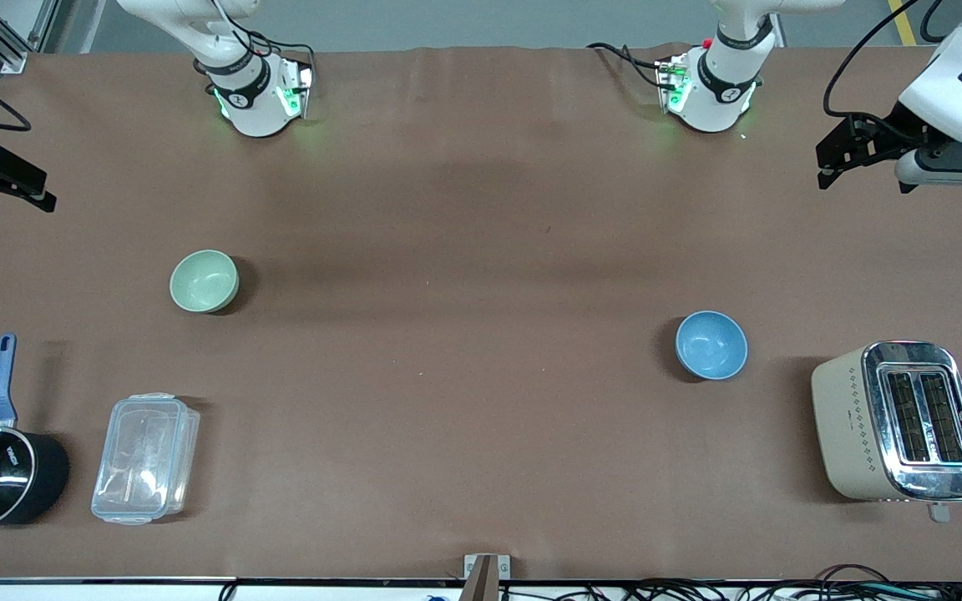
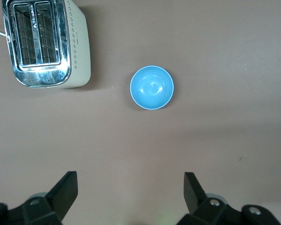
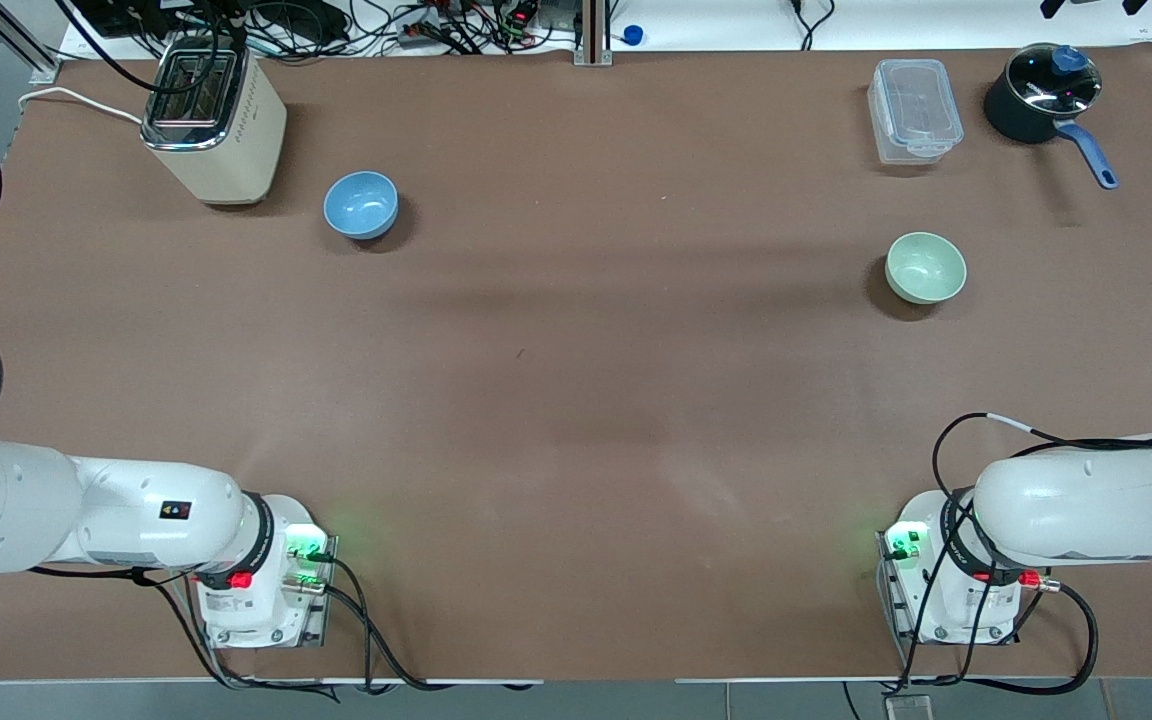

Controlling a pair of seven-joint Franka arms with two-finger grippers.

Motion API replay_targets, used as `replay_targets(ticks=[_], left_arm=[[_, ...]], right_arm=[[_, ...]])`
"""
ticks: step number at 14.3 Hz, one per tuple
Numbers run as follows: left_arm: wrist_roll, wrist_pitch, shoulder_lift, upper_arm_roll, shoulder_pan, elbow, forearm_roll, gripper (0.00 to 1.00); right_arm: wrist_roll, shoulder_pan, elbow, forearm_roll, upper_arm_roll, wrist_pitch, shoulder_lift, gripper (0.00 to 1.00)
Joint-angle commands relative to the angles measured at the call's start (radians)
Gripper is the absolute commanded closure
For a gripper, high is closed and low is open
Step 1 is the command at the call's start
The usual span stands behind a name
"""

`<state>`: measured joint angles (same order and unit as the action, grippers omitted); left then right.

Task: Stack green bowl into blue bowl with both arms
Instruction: 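Move the left gripper over the light-blue bowl beside the toaster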

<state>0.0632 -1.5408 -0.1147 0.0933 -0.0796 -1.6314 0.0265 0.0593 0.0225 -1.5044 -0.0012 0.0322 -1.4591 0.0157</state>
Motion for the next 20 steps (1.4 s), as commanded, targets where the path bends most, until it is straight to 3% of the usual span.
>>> replay_targets(ticks=[1, 4, 8, 11, 14, 20], left_arm=[[-0.019, 0.033, 0.013, 0.000, 0.000, 0.031, 0.018, 0.00], [-0.019, 0.034, 0.047, -0.004, 0.001, 0.033, 0.016, 0.00], [-0.022, -0.007, 0.168, -0.006, 0.006, 0.015, 0.021, 0.00], [-0.010, -0.215, 0.187, -0.006, 0.050, -0.146, 0.021, 0.00], [-0.010, -0.463, 0.231, -0.006, 0.061, -0.309, 0.021, 0.00], [-0.010, -0.770, 0.409, -0.006, 0.061, -0.409, 0.021, 0.00]], right_arm=[[-0.001, 0.025, 0.018, -0.011, -0.020, 0.017, -0.010, 0.00], [0.001, 0.019, 0.019, -0.013, -0.020, 0.014, -0.010, 0.00], [-0.003, 0.025, 0.013, -0.010, -0.017, 0.019, -0.011, 0.00], [-0.003, 0.028, 0.007, -0.009, -0.009, 0.023, -0.014, 0.00], [0.007, 0.016, -0.008, 0.004, 0.041, 0.013, -0.014, 0.00], [0.030, 0.043, -0.124, 0.004, 0.066, -0.093, -0.019, 0.00]])
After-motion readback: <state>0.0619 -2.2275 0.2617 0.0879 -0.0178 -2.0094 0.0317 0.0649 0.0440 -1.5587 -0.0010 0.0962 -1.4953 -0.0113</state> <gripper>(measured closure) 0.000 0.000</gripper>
